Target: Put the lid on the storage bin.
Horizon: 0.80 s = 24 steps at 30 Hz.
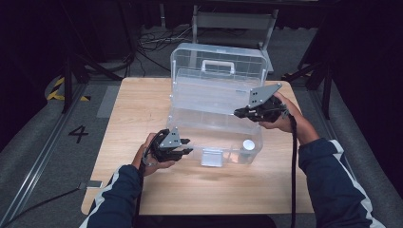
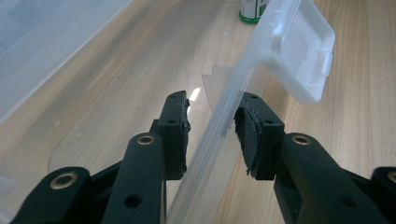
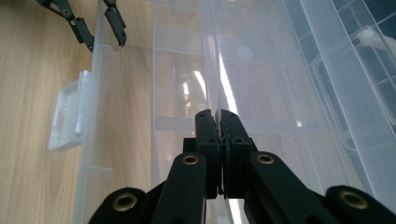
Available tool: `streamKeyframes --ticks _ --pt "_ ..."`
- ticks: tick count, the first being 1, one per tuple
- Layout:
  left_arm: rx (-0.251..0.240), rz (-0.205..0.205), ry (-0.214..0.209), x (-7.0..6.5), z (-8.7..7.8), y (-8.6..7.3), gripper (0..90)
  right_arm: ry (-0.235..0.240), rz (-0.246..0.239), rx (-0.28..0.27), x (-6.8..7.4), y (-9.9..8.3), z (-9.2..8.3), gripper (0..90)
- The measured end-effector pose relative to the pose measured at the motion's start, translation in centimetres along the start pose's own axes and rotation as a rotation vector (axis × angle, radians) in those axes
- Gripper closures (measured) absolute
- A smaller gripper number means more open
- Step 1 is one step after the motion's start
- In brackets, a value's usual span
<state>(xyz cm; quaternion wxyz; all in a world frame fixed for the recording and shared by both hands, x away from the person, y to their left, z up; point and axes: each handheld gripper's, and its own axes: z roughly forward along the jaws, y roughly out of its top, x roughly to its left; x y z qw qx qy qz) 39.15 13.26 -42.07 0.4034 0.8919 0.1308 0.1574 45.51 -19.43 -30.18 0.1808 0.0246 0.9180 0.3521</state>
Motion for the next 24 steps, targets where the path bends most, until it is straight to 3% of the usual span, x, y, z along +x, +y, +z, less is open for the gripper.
streamKeyframes --ticks 14,24 --pt "-0.007 0.003 -0.001 0.0 0.0 0.0 64.5 0.008 -0.011 -0.007 1.0 -0.3 0.0 88.3" --pt "-0.012 0.005 0.024 -0.3 -0.4 -0.1 62.9 0.002 -0.015 -0.008 1.4 -0.5 -0.1 87.6"
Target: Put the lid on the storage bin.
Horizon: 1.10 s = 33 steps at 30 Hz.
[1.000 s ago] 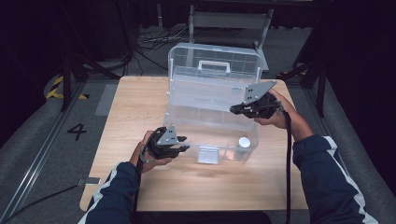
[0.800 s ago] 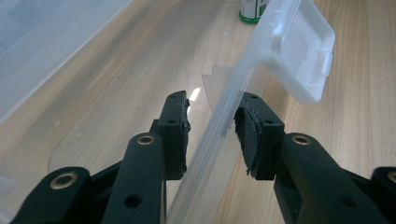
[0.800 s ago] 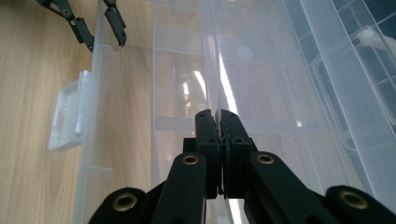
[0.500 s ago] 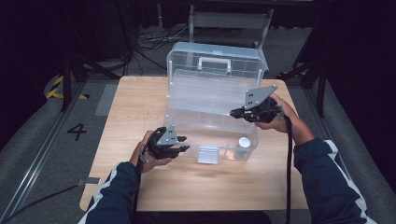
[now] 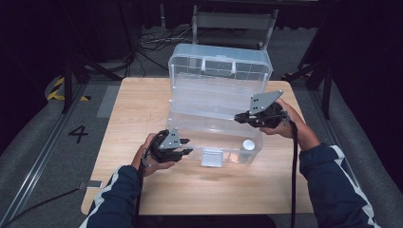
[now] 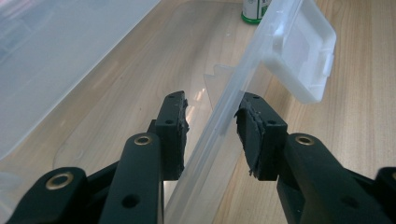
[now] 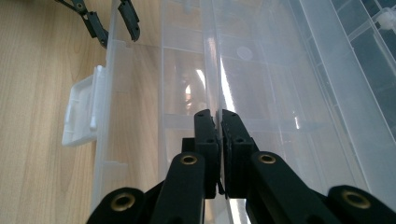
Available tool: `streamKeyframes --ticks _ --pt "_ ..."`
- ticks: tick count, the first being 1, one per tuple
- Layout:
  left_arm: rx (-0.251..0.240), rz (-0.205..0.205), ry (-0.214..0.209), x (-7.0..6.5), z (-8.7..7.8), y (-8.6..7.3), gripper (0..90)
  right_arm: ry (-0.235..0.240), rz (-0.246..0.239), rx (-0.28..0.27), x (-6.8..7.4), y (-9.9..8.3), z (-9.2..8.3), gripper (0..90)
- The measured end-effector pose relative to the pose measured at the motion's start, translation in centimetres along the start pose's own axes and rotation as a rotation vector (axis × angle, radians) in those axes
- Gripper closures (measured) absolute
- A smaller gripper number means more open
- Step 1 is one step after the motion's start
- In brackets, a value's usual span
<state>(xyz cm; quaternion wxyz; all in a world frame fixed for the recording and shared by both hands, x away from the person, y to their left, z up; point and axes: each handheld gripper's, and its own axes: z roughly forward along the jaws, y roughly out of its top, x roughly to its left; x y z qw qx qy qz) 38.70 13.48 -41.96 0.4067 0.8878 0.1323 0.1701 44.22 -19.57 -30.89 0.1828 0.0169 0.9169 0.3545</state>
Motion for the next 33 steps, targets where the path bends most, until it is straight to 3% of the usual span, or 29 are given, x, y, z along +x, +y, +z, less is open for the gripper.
streamKeyframes --ticks 6,10,20,27,33 --pt "-0.043 -0.034 0.015 0.0 -1.8 -0.5 58.8 0.002 -0.003 0.001 0.0 0.0 0.0 87.5" --pt "-0.064 -0.046 0.025 0.0 -3.2 -0.8 61.2 -0.001 -0.002 0.000 -0.1 0.0 0.0 87.4" --pt "-0.071 -0.075 0.061 0.8 -6.5 -1.7 76.3 -0.008 -0.007 0.010 0.0 0.1 0.0 87.0" --pt "-0.054 -0.105 0.143 2.3 -7.5 -1.6 88.3 -0.012 -0.008 0.010 0.1 0.1 0.0 86.9" --pt "-0.054 -0.144 0.216 4.2 -8.1 -1.1 89.9 -0.013 -0.006 0.010 0.1 0.1 0.0 86.8"
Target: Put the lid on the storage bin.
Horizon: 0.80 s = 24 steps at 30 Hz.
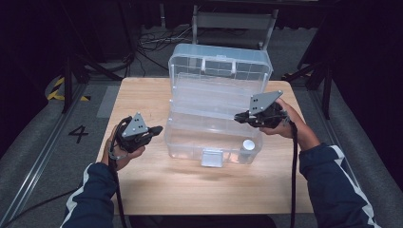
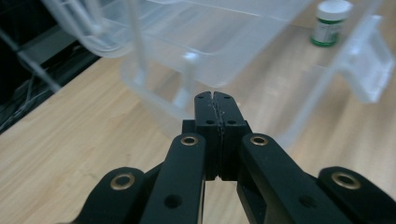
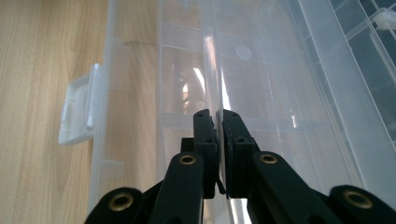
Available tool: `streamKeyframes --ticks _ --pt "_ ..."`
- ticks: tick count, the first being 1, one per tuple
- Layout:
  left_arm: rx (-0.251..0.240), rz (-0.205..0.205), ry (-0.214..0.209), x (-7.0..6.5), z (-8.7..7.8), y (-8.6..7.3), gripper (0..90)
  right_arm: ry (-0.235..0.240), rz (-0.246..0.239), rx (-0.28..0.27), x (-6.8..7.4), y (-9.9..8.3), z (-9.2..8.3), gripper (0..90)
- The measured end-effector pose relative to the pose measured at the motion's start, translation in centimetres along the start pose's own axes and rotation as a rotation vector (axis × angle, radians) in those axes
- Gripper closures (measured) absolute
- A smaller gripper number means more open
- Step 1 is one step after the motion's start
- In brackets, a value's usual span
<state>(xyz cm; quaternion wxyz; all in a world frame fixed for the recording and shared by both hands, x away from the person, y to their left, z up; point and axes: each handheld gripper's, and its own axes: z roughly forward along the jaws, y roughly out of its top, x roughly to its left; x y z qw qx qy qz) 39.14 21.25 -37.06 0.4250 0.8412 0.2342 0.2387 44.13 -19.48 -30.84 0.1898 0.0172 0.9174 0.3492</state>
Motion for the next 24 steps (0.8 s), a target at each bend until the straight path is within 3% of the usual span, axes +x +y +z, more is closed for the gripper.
streamKeyframes --ticks 3,13,24 --pt "-0.017 -0.021 0.025 1.0 -0.2 0.6 90.0 -0.003 -0.005 0.001 0.0 0.0 0.0 86.6" --pt "-0.059 -0.074 0.053 3.4 0.8 2.9 90.0 -0.011 -0.006 -0.004 0.1 0.0 0.0 86.5" --pt "-0.087 -0.091 0.064 4.3 2.2 4.9 90.0 -0.010 -0.004 -0.006 0.2 -0.1 0.0 86.5"
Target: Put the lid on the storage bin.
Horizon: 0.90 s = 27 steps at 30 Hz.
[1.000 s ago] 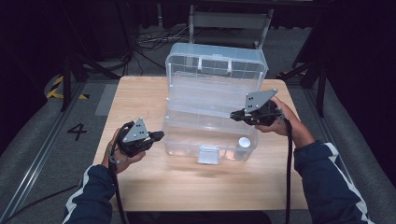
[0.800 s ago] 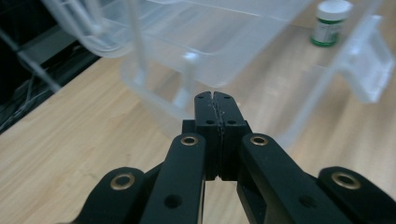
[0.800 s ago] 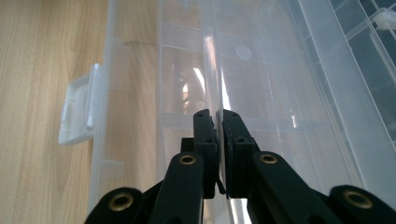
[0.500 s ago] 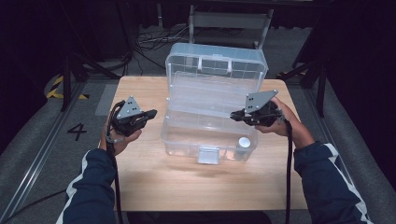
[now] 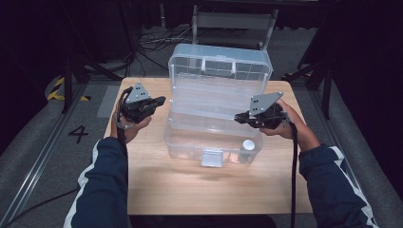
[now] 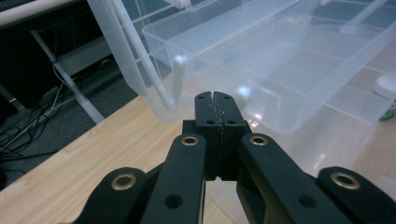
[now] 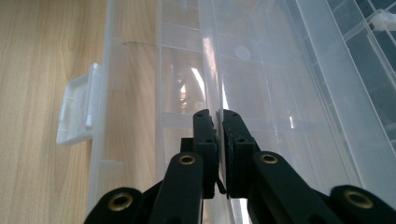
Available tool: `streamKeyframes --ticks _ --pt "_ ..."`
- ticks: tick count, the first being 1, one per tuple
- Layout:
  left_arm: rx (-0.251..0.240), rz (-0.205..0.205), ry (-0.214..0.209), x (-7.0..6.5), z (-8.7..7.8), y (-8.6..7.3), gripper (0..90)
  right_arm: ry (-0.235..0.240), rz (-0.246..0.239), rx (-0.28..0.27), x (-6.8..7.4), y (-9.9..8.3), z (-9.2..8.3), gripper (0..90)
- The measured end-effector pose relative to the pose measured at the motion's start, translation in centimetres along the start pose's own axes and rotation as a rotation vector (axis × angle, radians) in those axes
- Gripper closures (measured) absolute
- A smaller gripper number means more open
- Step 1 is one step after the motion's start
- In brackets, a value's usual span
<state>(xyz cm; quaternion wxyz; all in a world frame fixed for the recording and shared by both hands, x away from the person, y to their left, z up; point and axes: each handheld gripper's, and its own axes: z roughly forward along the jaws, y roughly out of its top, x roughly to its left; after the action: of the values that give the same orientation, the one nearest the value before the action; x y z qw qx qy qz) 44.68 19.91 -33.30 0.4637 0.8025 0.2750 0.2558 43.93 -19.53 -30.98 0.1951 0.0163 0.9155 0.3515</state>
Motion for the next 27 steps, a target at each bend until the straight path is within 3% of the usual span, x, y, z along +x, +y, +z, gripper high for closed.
streamKeyframes --ticks 8,27 --pt "-0.021 0.011 0.005 0.0 0.9 2.1 90.0 0.002 -0.001 -0.005 0.0 -0.1 0.0 86.5" --pt "-0.031 0.008 0.016 -0.1 2.6 4.1 90.0 0.002 -0.010 -0.007 0.3 -0.2 -0.1 86.6"
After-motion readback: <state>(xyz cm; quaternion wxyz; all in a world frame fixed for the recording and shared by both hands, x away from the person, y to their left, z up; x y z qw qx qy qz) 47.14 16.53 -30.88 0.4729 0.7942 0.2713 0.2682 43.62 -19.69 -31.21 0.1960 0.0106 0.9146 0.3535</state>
